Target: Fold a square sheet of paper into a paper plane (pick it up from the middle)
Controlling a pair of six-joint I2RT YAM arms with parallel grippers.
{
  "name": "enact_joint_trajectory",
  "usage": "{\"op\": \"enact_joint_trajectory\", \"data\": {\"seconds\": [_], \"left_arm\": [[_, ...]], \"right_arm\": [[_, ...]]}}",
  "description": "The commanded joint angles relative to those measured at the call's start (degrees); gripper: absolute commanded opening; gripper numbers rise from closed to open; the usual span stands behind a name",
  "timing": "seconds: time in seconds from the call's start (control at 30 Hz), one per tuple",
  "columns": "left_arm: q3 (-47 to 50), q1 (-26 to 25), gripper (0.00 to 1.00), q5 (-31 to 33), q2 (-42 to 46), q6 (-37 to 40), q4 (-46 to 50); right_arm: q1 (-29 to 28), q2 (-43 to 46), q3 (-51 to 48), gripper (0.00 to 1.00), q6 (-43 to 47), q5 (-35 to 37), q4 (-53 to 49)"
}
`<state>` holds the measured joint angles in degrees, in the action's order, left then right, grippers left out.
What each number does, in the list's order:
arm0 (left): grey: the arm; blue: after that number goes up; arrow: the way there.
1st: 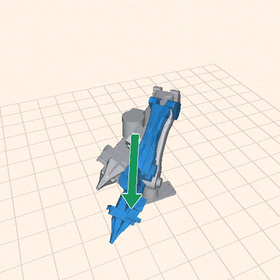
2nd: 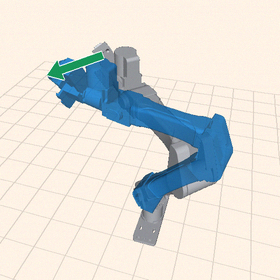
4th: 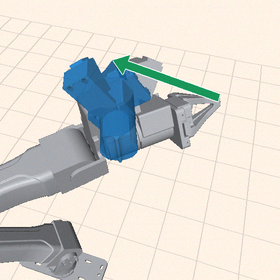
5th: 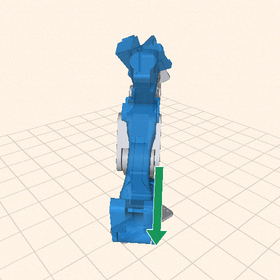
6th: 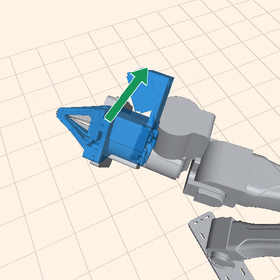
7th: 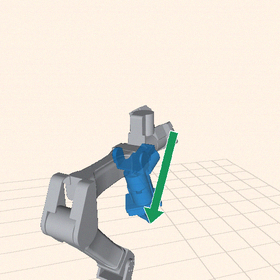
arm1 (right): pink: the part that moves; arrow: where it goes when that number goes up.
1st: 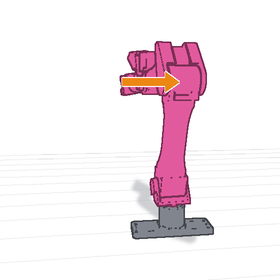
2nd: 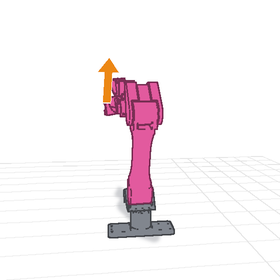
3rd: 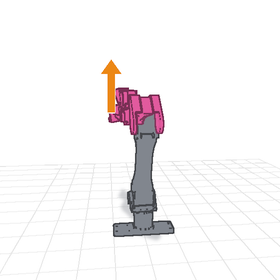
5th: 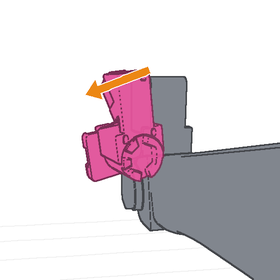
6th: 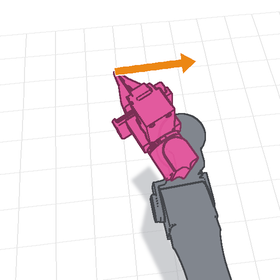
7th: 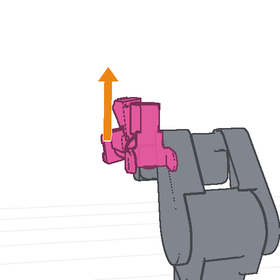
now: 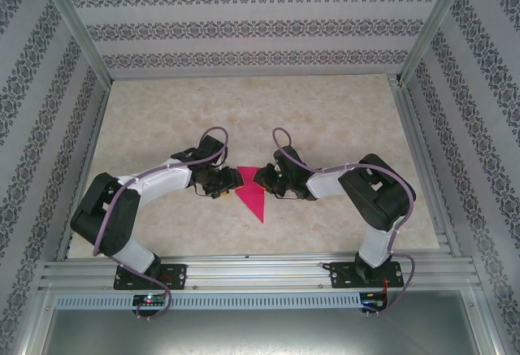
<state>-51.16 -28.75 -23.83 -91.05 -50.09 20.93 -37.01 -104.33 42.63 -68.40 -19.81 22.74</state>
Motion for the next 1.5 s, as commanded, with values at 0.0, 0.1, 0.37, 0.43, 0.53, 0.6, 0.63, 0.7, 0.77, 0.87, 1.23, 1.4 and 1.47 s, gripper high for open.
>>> {"op": "enact_joint_trajectory", "data": {"seconds": [0.0, 0.1, 0.37, 0.43, 0.53, 0.6, 0.63, 0.7, 0.77, 0.87, 1.23, 1.4, 1.47], "left_arm": [[-2.34, 0.89, 0.52, -1.83, -2.21, 0.61, -1.76], [-2.64, 1.22, 0.52, -2.21, -3.73, 0.34, -2.50], [-2.04, 2.20, 0.52, -4.58, -6.67, -0.51, -5.63], [-1.69, 2.38, 0.51, -4.73, -6.71, -0.71, -6.77], [-1.40, 2.90, 0.47, -5.36, -7.17, -0.80, -8.10], [-1.24, 3.30, 0.45, -6.29, -7.69, -1.11, -9.15], [-1.23, 3.31, 0.45, -6.69, -7.95, -1.14, -9.53], [-1.31, 3.53, 0.45, -7.34, -8.61, -1.25, -10.05], [-1.41, 3.73, 0.45, -7.92, -9.35, -1.46, -10.60], [-1.30, 4.02, 0.45, -8.71, -10.09, -2.10, -11.60], [-0.47, 5.23, 0.47, -11.26, -11.49, -4.98, -16.25], [0.65, 5.94, 0.46, -13.83, -12.20, -8.02, -21.11], [0.54, 6.07, 0.43, -14.30, -12.22, -8.43, -21.49]], "right_arm": [[0.98, -4.08, -2.44, 0.19, -1.84, 3.57, -3.32], [1.13, -4.64, -2.49, 0.20, -1.22, 2.71, -3.31], [1.27, -6.82, -1.64, 0.20, -0.14, 0.69, -3.65], [1.46, -7.29, -1.51, 0.20, 0.09, 0.37, -3.66], [1.53, -7.79, -1.17, 0.21, 0.89, -0.24, -3.91], [1.66, -7.96, -1.15, 0.21, 1.27, -0.55, -3.85], [1.60, -8.14, -1.13, 0.21, 1.69, -0.66, -3.96], [1.76, -8.34, -0.73, 0.21, 2.41, -1.14, -4.38], [1.90, -8.69, -0.52, 0.21, 3.14, -1.70, -4.70], [2.14, -8.93, -0.44, 0.21, 3.69, -2.03, -4.72], [3.17, -9.82, 0.40, 0.22, 6.07, -4.40, -4.50], [3.83, -10.37, 0.96, 0.23, 6.84, -5.45, -4.46], [4.20, -10.22, 0.88, 0.24, 7.14, -5.90, -4.26]]}}
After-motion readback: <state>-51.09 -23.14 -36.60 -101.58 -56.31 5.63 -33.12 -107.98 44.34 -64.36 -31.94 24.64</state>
